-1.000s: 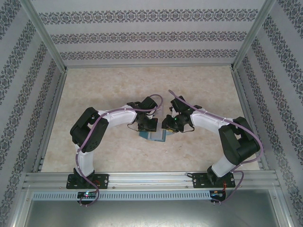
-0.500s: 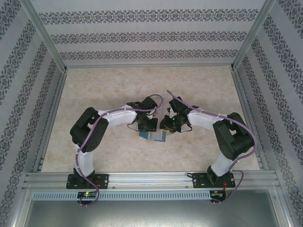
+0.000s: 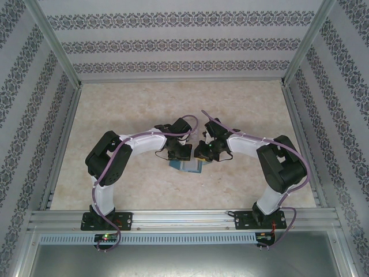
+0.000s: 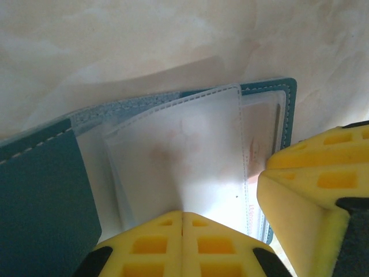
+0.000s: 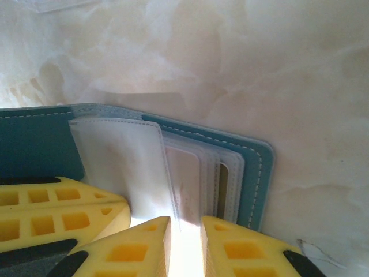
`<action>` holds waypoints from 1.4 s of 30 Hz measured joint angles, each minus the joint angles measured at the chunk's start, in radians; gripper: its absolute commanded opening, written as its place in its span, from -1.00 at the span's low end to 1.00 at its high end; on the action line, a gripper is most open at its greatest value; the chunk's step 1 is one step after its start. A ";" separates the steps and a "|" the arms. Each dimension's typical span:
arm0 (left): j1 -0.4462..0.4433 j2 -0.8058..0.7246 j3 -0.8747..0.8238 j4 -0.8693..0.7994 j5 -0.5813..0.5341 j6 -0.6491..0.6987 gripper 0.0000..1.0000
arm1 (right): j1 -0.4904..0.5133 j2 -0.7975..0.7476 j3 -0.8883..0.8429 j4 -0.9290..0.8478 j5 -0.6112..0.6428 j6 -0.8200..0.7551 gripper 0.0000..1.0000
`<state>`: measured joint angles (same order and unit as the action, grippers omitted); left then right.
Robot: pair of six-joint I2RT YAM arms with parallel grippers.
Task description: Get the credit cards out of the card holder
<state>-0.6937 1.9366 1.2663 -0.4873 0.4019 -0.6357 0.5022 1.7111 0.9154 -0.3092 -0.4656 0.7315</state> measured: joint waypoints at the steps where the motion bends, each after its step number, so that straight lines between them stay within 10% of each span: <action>1: 0.000 0.000 0.000 0.000 0.000 0.000 -0.98 | 0.000 0.000 0.001 0.000 0.000 0.000 -0.55; 42: 0.002 -0.173 -0.008 -0.042 -0.051 0.000 -0.90 | 0.018 0.022 0.025 0.009 -0.008 0.003 -0.35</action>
<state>-0.6918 1.7638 1.2579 -0.5293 0.3511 -0.6357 0.5201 1.7329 0.9405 -0.3004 -0.4740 0.7349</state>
